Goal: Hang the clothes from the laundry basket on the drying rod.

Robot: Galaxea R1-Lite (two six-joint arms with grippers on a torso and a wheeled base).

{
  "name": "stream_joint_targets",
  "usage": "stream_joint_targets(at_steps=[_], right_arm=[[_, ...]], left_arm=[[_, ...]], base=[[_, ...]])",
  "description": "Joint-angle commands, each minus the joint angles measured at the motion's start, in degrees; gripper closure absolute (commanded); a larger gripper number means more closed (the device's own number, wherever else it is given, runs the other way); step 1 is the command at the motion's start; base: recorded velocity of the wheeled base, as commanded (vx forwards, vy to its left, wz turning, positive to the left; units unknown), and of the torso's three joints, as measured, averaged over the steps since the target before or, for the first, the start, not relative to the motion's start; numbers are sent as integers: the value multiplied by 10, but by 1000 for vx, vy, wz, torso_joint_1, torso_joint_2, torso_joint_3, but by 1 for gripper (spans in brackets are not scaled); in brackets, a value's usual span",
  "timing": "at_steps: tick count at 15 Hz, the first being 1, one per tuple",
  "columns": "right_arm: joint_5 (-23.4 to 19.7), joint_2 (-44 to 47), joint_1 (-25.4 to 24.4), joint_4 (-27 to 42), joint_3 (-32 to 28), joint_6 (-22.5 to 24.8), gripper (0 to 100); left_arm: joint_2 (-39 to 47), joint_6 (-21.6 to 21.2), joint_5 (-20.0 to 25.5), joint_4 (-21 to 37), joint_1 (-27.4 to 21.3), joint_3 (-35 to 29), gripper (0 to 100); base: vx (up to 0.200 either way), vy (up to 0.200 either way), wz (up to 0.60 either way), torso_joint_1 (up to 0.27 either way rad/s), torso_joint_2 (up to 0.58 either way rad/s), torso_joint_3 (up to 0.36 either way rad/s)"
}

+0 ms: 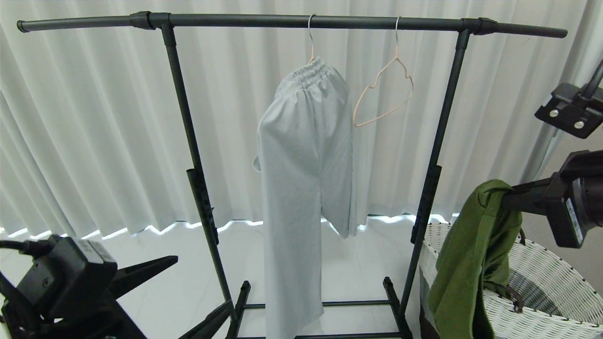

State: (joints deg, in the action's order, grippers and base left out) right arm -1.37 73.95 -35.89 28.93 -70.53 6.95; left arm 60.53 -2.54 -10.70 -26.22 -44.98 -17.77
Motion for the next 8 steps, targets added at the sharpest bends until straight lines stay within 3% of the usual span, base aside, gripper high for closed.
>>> stream_joint_targets(at_steps=[1, 3, 5, 6, 8], right_arm=[[0, -3, -40, -12, 0, -19, 100], [0, -3, -71, -69, 12, -41, 100], [0, -1, -81, -115, 24, -49, 100], [0, -1, -81, -128, 33, -50, 100], [0, -5, -81, -150, 48, -57, 100]], left_arm=[[86, 102, 4, -5, -95, -103, 0], [151, 182, 4, -6, -141, -163, 0], [210, 292, 4, -25, -173, -185, 0], [241, 316, 4, -42, -177, -196, 0], [302, 323, 3, -59, -177, -231, 0]], base=[[0, 0, 0, 0, 0, 0], [0, 0, 0, 0, 0, 0], [0, 0, 0, 0, 0, 0], [0, 0, 0, 0, 0, 0], [0, 0, 0, 0, 0, 0]])
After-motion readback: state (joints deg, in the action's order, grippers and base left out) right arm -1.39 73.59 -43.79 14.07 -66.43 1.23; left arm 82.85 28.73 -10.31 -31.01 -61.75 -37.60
